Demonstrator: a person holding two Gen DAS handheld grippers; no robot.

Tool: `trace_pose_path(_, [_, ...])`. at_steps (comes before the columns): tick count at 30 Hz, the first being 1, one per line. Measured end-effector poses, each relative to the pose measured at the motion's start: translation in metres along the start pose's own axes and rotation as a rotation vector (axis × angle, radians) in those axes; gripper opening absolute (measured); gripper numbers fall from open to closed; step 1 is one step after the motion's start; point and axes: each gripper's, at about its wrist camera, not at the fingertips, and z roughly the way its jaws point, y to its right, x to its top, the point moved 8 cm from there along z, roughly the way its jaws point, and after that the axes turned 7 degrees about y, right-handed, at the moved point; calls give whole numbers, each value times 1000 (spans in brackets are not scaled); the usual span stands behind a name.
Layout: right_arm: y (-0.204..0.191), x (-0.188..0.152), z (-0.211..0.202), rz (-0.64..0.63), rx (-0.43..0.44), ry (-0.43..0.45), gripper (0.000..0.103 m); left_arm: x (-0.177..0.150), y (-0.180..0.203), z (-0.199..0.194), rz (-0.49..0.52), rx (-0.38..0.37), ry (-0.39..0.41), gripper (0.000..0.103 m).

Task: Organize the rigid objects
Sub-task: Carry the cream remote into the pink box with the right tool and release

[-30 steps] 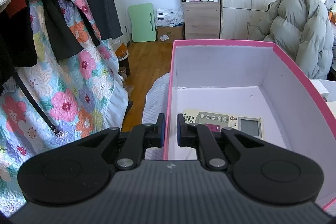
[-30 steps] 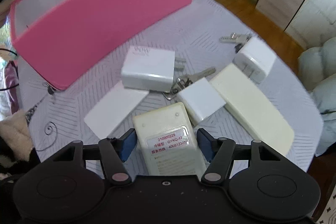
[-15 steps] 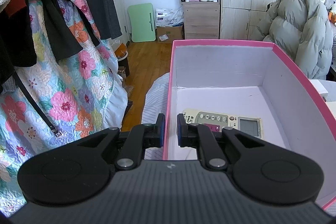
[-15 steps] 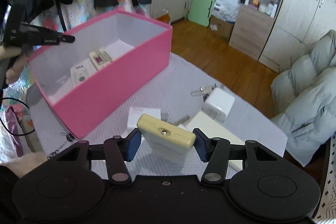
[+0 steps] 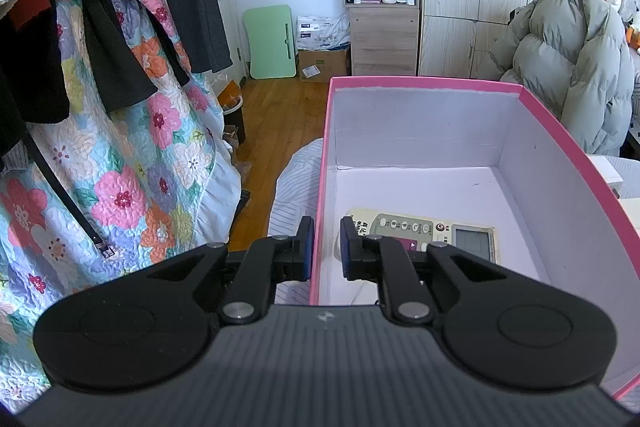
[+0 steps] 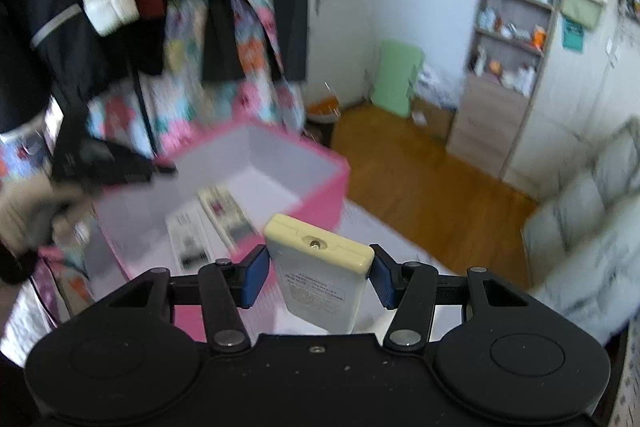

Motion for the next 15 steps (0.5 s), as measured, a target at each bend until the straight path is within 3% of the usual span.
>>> trace_pose_path(4, [-17, 33, 19, 4, 90, 62, 59, 0, 0, 0, 6, 3, 1, 13])
trace_pose_path(9, [-46, 52, 75, 3, 210, 53, 59, -2, 0, 0, 13, 8, 3, 13])
trace_pose_path(15, [-71, 53, 161, 41, 210, 30, 59, -3, -1, 0, 0, -3, 3, 13])
